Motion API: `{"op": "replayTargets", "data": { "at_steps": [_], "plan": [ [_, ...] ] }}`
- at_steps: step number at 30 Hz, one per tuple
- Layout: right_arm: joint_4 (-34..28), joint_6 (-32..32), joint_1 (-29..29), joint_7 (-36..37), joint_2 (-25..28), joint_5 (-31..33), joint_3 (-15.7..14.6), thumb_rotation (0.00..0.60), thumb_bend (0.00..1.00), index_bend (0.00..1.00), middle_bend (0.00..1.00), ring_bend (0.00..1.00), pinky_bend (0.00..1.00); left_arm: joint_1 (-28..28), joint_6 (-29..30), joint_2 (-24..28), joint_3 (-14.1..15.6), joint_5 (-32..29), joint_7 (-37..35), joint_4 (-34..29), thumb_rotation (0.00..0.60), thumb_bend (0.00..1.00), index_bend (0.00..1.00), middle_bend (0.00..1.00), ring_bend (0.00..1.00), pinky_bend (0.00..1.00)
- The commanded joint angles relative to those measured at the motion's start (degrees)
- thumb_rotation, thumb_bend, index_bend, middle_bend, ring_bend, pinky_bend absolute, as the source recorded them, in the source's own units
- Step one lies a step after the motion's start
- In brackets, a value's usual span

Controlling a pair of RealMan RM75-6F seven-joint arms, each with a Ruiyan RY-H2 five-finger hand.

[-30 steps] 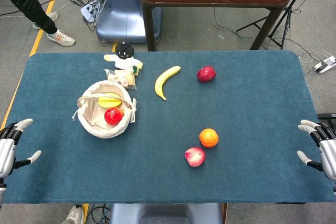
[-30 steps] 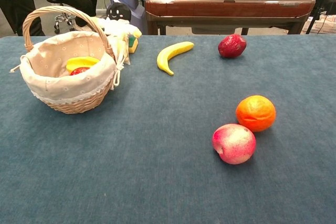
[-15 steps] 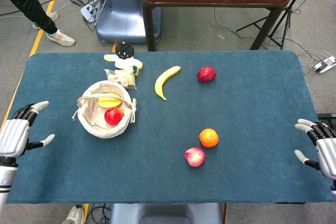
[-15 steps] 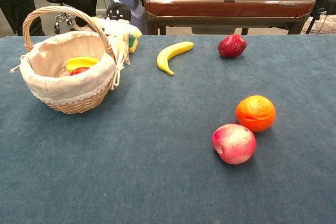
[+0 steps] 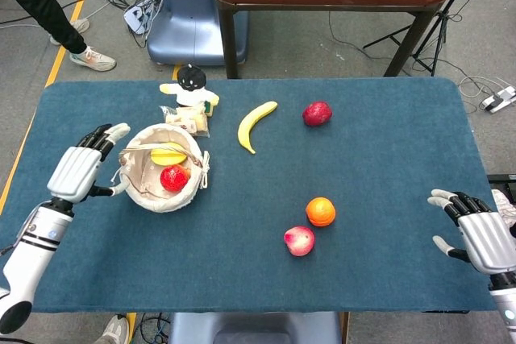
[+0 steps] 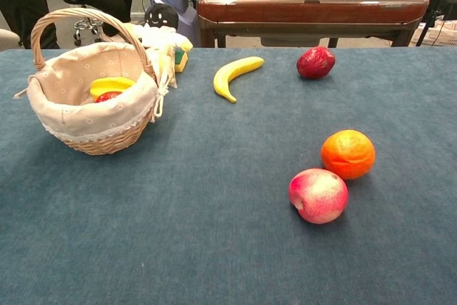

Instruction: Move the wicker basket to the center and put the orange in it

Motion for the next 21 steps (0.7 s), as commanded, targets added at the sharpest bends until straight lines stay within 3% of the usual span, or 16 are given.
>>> {"op": "replayTargets", "data": {
  "at_steps": [1,8,11,15,21],
  "plan": [
    [0.3,-0.3,0.1,0.1,-0.1,0.4,0.0,0.600,0.17,0.28,0.24,0.20,0.31,-3.6,-3.7,-1.3,-1.3,-3.8,3.2,0.2,0.600,0.18,0.09,0.08,0.05,0.13],
    [1.0,-0.4,0.0,0.7,-0.4,1.0,-0.1,0.600,0.17,0.28,0.24,0.20,0.31,-9.6,-9.0,-5.8,-2.2,-11.1,7.9,3.6,0.600,0.18,0.14,0.08,0.05,0.13],
    [1.2,-0.4,0.0,1.1,-0.4,1.3,-0.2,0.600,0.17,0.28,0.24,0.20,0.31,-11.7,-9.9,-8.1,-2.3,-13.5,10.0,6.0,0.600,0.18,0.21,0.14,0.10,0.13],
    [1.5,-0.3,-0.1,1.6,-0.4,1.6,-0.2,0.600,0.17,0.28,0.24,0.20,0.31,-13.8,-10.1,-11.4,-1.9,-15.8,12.7,9.8,0.600,0.18,0.35,0.30,0.22,0.16],
    [1.9,-0.6,-0.1,2.3,-0.4,2.2,-0.2,0.600,0.17,0.28,0.24,0.20,0.31,-15.1,-11.1,-13.7,-1.1,-17.7,12.9,12.7,0.600,0.18,0.54,0.60,0.47,0.35]
  ]
}}
